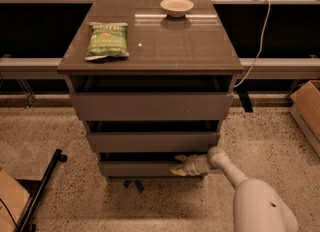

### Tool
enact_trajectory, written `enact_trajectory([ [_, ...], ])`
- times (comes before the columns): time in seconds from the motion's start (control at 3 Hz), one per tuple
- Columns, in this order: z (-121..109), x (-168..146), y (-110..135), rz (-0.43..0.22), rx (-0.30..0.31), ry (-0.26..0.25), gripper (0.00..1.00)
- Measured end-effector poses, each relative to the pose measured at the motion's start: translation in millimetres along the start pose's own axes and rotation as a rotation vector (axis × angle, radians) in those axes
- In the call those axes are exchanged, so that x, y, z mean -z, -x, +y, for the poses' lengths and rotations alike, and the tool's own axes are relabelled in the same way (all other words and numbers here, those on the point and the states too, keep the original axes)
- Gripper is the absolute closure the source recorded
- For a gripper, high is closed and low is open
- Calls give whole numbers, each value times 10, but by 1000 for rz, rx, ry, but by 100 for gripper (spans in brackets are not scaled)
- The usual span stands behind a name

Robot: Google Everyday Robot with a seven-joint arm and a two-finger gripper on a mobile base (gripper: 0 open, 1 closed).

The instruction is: Open bottom drawer

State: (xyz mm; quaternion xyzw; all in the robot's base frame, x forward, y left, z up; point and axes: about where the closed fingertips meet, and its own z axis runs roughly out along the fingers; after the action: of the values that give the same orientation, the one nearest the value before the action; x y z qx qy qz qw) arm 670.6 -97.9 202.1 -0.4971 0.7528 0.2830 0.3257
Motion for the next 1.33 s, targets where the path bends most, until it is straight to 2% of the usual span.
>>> enact_trajectory([
  [0.33,156,32,-56,22,-29,30,89],
  [0.67,156,32,-56,22,-29,30,100],
  [1.0,156,32,-56,22,-29,30,100],
  [1.33,377,70,-80,40,-68,57,100],
])
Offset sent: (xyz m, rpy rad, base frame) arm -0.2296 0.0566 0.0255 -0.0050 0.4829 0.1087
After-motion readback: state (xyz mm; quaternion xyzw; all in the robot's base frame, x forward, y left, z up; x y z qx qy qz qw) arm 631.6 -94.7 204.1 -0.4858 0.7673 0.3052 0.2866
